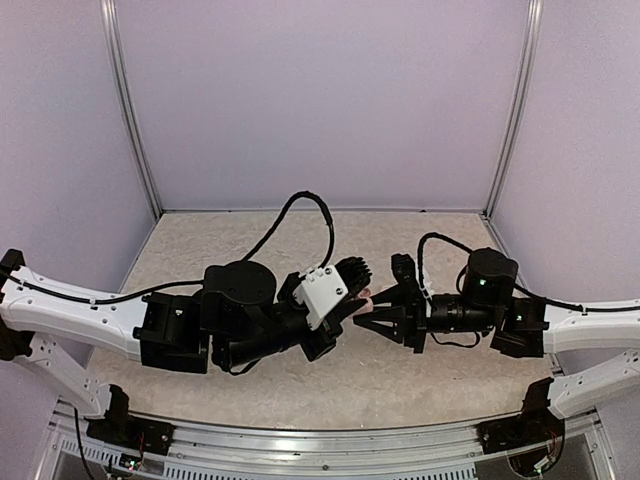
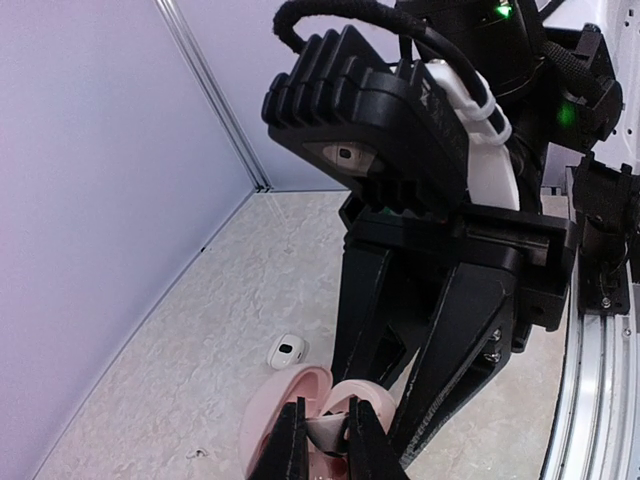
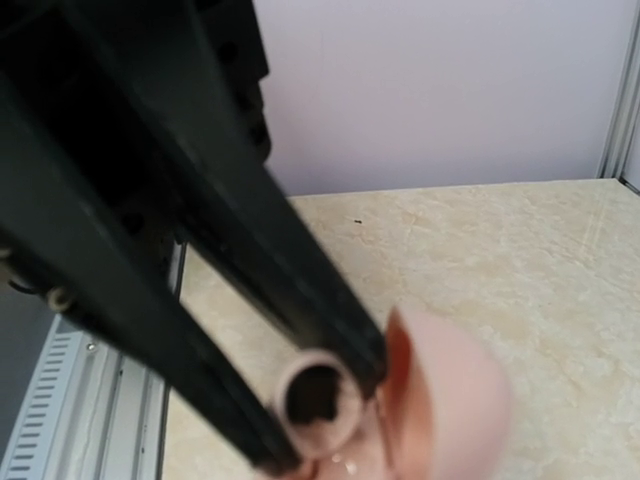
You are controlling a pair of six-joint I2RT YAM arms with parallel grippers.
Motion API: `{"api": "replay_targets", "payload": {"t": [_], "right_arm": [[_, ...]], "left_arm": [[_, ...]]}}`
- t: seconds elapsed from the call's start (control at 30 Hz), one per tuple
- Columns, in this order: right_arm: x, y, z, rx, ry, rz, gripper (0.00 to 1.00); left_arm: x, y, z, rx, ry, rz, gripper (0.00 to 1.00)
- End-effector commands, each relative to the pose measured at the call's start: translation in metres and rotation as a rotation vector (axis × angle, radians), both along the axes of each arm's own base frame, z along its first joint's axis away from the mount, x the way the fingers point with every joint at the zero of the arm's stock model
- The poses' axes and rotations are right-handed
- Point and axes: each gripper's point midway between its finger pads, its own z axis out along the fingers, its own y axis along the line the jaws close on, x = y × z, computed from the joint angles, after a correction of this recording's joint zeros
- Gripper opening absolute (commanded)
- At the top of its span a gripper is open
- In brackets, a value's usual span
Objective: Insert the wireless bluetooth earbuds into the charging case
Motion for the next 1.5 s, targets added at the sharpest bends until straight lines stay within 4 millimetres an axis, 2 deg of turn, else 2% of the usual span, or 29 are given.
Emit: {"api": "replay_targets", "payload": {"t": [0.0, 0.33, 0.87, 0.97, 1.17, 1.27, 1.47], "right_arm": [[-0.003, -0.005, 0.043, 0.134, -0.081, -0.011, 0.00], [0.000, -0.006, 0.040, 0.123, -0.077, -0.027, 0.00], [0.000, -0.005, 0.035, 0.112, -0.071, -0.022, 0.00], [0.000, -0.005, 0.035, 0.111, -0.070, -0.024, 0.00], [0.001, -0.007, 0.029, 0.099, -0.060, -0.038, 0.00], [0.003, -0.008, 0.025, 0.094, -0.051, -0.047, 0.00], [0.007, -0.017, 0.025, 0.103, -0.035, -0.073, 0.00]], "left_arm": [[-0.006, -0.002, -0.020, 0.062, 0.037, -0.024, 0.10], [-0.010, -0.002, -0.016, 0.052, 0.043, -0.039, 0.23], [-0.012, 0.007, -0.008, 0.032, 0.038, -0.040, 0.30], [-0.012, 0.012, -0.004, 0.017, 0.034, -0.040, 0.33], [-0.017, 0.026, 0.019, -0.056, 0.019, -0.057, 0.38], [-0.011, 0.033, 0.026, -0.076, 0.022, -0.029, 0.39], [0.015, 0.053, 0.037, -0.152, 0.082, 0.039, 0.41]]}}
